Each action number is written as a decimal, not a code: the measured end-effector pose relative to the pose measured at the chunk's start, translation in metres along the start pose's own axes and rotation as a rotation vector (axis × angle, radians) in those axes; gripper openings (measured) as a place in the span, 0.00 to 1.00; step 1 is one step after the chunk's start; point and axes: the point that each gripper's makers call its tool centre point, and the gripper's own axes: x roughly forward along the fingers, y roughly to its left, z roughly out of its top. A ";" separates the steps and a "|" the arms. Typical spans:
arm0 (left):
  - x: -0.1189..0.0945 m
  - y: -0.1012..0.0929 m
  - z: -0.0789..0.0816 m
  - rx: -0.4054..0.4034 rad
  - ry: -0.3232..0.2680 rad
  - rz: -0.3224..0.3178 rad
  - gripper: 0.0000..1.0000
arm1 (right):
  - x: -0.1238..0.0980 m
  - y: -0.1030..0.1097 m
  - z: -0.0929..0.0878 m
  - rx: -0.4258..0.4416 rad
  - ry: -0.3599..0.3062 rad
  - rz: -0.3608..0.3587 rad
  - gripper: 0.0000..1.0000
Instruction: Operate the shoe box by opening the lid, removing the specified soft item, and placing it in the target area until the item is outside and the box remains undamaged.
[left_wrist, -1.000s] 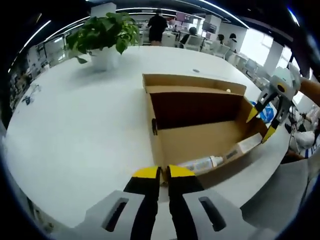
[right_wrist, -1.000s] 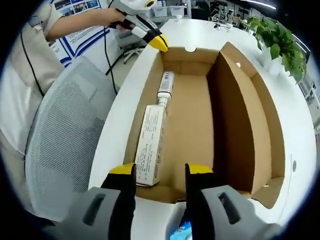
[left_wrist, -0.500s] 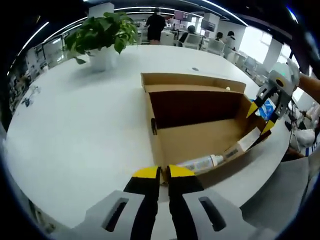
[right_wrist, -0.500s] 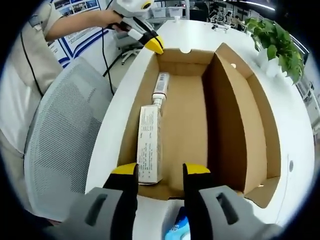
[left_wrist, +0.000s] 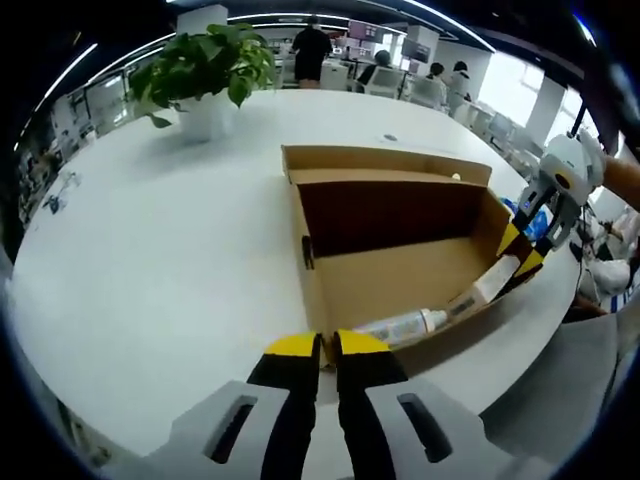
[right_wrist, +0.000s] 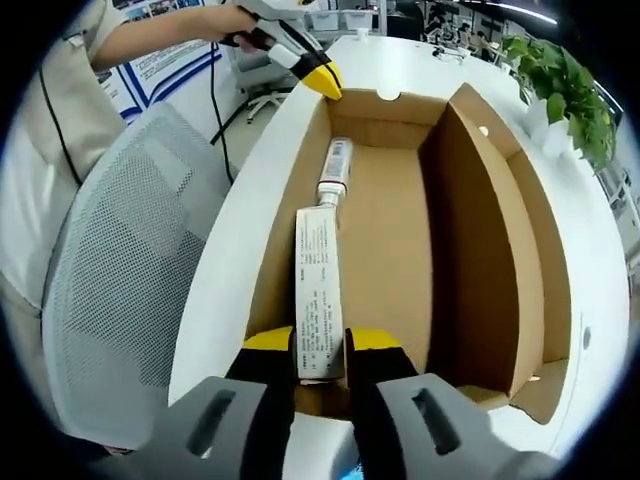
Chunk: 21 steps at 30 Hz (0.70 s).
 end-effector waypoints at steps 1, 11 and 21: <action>0.000 0.000 0.000 0.000 0.000 0.000 0.03 | 0.000 0.000 0.000 0.003 0.000 -0.002 0.16; 0.000 0.000 0.000 -0.004 0.001 -0.003 0.03 | -0.002 0.002 0.002 0.011 -0.007 -0.011 0.15; 0.000 0.000 0.000 -0.014 0.001 -0.003 0.03 | -0.012 -0.003 0.010 0.000 -0.033 -0.043 0.14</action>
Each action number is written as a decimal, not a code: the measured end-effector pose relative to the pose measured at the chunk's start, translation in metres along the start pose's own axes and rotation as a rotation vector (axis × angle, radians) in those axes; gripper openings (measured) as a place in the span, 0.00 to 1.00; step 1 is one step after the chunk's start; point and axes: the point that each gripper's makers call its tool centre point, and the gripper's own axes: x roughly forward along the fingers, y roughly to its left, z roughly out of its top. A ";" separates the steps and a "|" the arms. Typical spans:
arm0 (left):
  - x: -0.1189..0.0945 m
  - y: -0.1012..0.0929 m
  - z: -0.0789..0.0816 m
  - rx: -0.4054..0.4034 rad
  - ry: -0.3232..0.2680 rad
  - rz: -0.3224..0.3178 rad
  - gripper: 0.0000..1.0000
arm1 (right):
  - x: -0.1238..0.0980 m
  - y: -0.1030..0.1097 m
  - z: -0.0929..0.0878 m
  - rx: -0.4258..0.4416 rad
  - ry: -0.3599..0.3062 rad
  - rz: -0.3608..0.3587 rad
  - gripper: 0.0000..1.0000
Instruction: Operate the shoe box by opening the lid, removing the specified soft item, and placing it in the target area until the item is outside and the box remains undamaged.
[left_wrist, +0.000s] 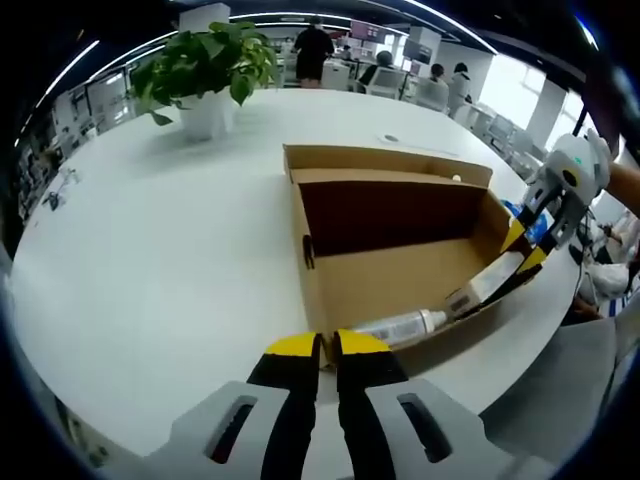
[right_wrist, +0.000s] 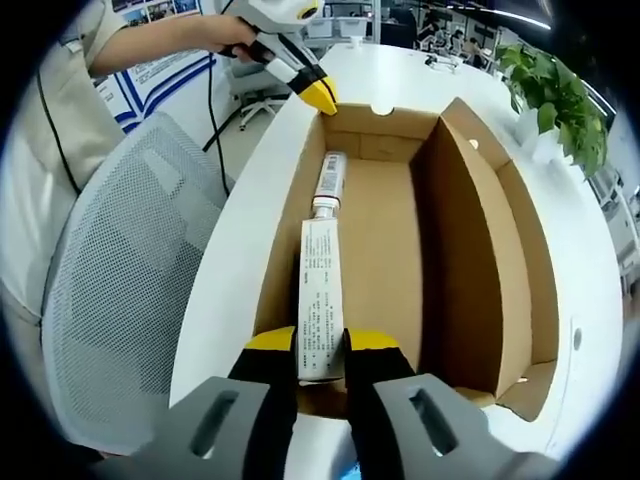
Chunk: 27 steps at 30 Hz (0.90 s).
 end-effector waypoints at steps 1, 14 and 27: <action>0.000 0.000 0.000 0.001 0.000 0.000 0.03 | -0.002 -0.001 0.001 -0.001 -0.002 -0.004 0.14; 0.001 0.000 0.000 0.000 0.002 0.001 0.03 | -0.021 -0.007 0.012 0.002 -0.048 -0.048 0.14; 0.001 0.000 -0.001 -0.007 0.007 0.004 0.03 | -0.051 -0.012 0.032 -0.021 -0.107 -0.102 0.14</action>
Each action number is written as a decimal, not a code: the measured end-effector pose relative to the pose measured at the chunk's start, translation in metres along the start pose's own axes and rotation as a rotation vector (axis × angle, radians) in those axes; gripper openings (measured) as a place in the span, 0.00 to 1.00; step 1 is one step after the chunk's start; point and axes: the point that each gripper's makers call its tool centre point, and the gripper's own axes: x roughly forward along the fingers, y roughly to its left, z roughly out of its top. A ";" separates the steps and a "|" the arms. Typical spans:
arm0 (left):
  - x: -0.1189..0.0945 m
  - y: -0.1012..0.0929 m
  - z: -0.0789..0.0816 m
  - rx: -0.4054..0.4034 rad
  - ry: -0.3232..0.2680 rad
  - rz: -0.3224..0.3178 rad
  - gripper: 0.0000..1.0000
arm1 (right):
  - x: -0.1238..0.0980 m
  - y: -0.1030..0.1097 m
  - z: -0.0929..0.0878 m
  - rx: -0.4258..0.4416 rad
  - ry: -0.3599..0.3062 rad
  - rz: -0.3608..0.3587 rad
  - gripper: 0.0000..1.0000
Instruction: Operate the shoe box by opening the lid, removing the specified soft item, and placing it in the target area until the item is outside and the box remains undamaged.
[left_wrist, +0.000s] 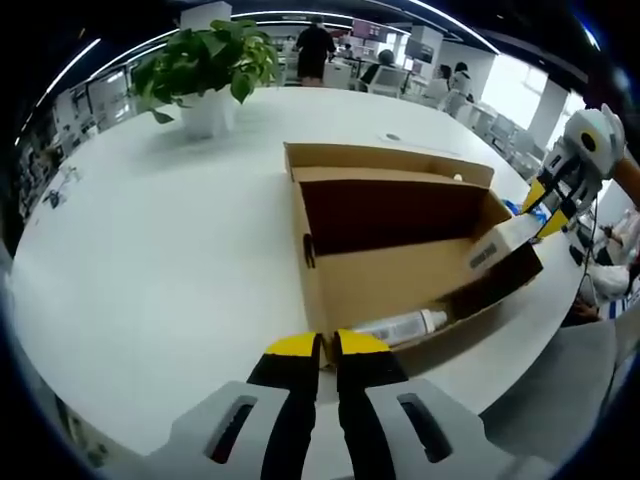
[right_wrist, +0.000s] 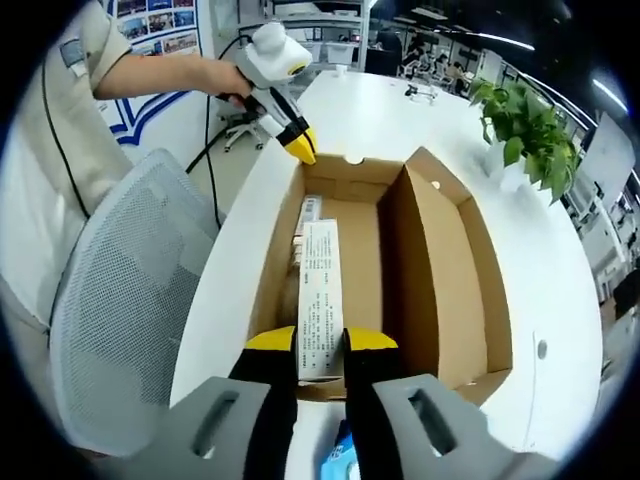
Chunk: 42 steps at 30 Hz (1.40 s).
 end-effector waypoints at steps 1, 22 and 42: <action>0.000 0.000 0.000 -0.001 0.000 0.001 0.03 | -0.003 0.000 0.003 -0.009 -0.007 -0.006 0.14; 0.001 0.000 -0.001 -0.004 0.013 -0.004 0.03 | -0.050 -0.010 0.009 -0.047 -0.032 -0.068 0.14; 0.001 -0.001 0.000 -0.009 0.031 0.001 0.03 | -0.099 -0.033 -0.030 -0.004 -0.017 -0.149 0.14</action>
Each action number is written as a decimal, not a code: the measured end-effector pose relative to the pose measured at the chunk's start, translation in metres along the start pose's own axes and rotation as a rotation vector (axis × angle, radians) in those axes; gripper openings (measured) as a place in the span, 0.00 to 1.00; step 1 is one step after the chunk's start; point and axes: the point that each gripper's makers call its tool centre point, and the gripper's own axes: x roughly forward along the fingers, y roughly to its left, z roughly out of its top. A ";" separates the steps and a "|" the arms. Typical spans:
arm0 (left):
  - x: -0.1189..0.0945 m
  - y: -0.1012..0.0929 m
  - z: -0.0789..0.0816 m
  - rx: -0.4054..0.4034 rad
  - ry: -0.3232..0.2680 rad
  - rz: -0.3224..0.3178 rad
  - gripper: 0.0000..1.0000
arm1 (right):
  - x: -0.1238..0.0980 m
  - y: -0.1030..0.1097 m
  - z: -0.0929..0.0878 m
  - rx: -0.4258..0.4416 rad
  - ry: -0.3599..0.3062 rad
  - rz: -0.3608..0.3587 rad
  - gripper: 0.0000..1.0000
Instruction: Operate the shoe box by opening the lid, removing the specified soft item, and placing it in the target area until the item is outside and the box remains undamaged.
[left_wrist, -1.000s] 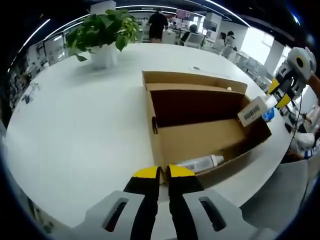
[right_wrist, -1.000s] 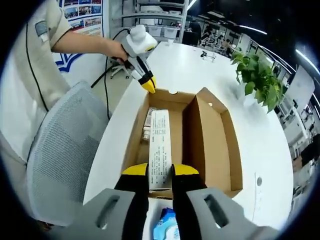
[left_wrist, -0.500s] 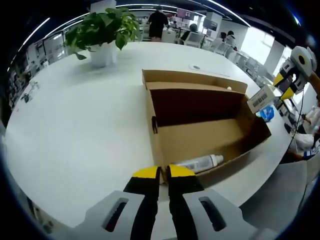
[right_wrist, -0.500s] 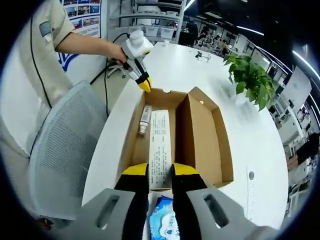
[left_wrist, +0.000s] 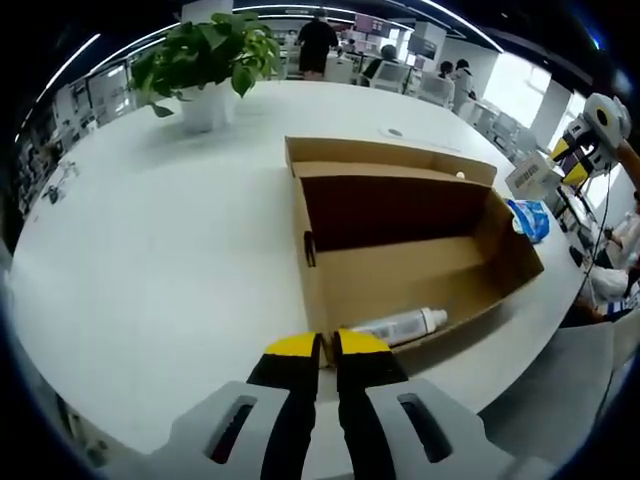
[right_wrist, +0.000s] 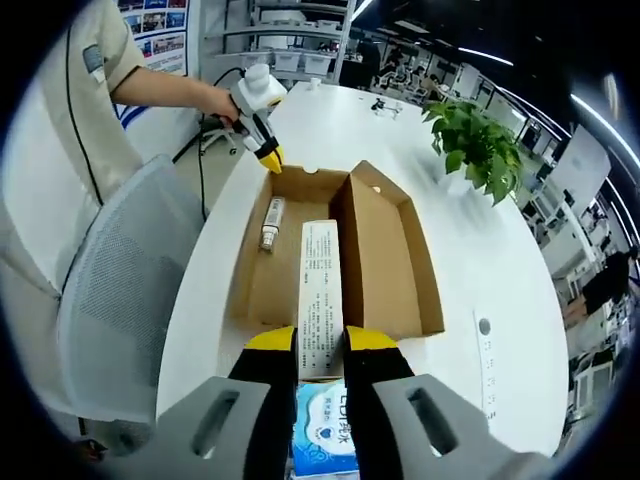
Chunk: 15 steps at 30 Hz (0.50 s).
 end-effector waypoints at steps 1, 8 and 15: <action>0.000 0.000 0.000 0.000 0.000 0.001 0.03 | -0.003 -0.002 -0.003 0.003 0.001 -0.005 0.14; 0.000 -0.001 0.000 -0.006 0.002 0.000 0.03 | -0.019 -0.014 -0.021 0.021 0.009 -0.033 0.14; 0.000 -0.001 0.001 -0.006 0.007 0.001 0.03 | -0.038 -0.030 -0.044 0.043 0.024 -0.067 0.14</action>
